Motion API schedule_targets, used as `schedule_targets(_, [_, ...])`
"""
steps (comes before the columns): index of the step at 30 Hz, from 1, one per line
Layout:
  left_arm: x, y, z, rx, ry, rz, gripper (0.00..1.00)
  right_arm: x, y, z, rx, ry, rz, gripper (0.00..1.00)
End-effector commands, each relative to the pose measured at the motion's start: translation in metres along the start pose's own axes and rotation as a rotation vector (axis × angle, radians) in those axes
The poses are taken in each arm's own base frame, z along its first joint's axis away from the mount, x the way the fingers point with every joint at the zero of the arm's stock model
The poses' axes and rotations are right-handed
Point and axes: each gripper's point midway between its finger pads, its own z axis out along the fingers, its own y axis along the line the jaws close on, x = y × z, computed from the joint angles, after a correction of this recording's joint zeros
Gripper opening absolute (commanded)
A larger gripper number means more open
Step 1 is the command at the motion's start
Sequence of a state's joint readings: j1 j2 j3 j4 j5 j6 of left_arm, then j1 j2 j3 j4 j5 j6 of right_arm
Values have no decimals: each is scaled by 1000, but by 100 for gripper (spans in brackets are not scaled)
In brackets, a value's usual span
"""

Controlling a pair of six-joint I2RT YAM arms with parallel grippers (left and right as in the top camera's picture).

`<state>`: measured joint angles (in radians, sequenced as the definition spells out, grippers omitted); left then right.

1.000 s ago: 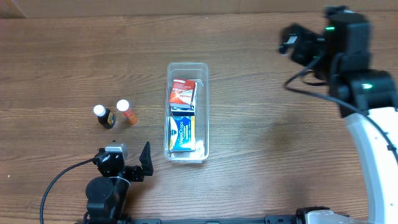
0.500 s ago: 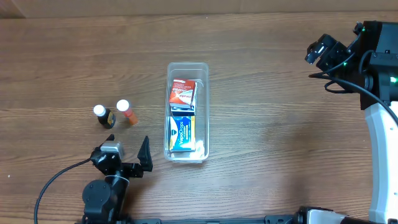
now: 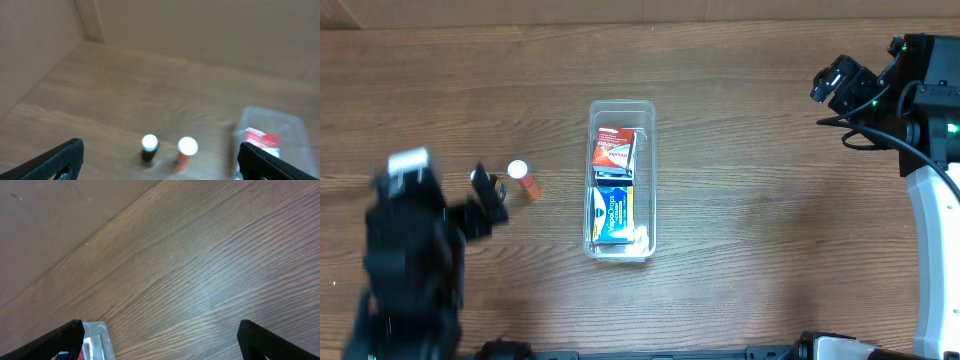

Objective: Pack container
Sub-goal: 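Reach the left gripper to the dark syrup bottle and grasp it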

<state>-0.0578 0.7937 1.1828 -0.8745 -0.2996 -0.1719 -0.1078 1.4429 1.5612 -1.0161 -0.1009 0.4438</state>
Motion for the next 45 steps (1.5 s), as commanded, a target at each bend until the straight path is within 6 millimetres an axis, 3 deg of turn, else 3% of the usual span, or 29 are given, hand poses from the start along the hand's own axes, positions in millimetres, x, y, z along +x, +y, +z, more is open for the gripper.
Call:
schedule_targets(1, [-22, -14, 35, -17, 130, 104, 100, -2, 3, -3, -12, -8, -7, 100])
schedule_targets(3, [-16, -14, 54, -54, 219, 127, 100, -2, 3, -3, -12, -8, -8, 100])
schedule_targets(5, [-6, 8, 69, -200, 295, 7, 100, -2, 3, -3, -12, -8, -8, 100])
schedule_targets(8, [19, 32, 86, -286, 417, -147, 100, -2, 3, -3, -12, -8, -7, 100])
schedule_targets(13, [64, 48, 131, -101, 662, -270, 100, -2, 3, -3, -11, -8, -7, 100])
schedule_targets(18, [100, 42, 164, 16, 813, -210, 97, -2, 3, -3, -12, -8, -8, 100])
schedule_targets(23, [135, 36, 192, 24, 929, -133, 91, -2, 3, -3, -12, -8, -8, 100])
schedule_targets(28, [152, 29, 210, 35, 967, -105, 82, -2, 3, -3, -12, -8, -8, 100])
schedule_targets(34, [168, 20, 218, 50, 1009, -24, 59, -2, 3, -3, -12, -8, -8, 100])
schedule_targets(42, [173, 15, 213, 72, 1037, 53, 55, -2, 3, -3, -12, -8, -7, 100])
schedule_targets(45, [173, 17, 214, 59, 1037, 59, 46, -2, 3, -3, -12, -8, -7, 100])
